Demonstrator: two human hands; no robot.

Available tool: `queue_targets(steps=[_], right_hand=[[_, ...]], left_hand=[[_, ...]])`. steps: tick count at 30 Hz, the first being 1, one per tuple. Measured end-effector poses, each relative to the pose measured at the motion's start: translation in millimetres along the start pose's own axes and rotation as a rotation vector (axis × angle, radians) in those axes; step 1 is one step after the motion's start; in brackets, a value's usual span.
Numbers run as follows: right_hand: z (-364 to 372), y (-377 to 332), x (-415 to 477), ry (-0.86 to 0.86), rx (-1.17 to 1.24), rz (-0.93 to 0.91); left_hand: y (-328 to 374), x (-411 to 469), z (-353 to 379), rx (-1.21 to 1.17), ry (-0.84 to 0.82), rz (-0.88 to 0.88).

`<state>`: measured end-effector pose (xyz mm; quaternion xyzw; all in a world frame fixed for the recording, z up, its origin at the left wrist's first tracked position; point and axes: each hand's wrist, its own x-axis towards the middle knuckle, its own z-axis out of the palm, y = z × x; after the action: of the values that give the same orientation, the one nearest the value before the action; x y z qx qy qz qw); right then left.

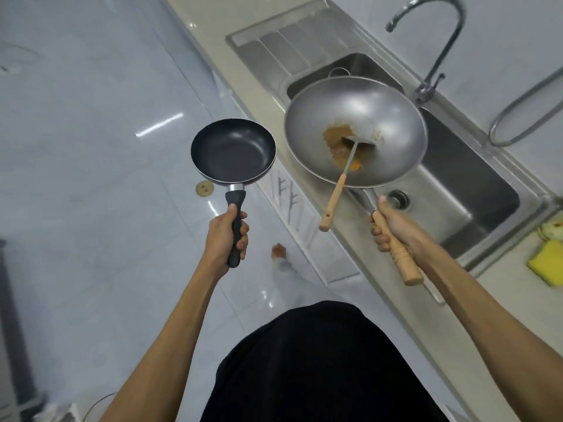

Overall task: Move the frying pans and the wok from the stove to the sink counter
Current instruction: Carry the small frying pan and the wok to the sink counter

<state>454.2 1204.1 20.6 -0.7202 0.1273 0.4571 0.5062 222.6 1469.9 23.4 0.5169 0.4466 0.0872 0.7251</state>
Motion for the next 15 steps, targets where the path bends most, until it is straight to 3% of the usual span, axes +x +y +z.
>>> queue_targets(steps=[15], right_hand=[[152.2, -251.0, 184.3, -0.058, 0.098, -0.048]], left_hand=[[172.8, 229.1, -41.5, -0.085, 0.075, 0.042]])
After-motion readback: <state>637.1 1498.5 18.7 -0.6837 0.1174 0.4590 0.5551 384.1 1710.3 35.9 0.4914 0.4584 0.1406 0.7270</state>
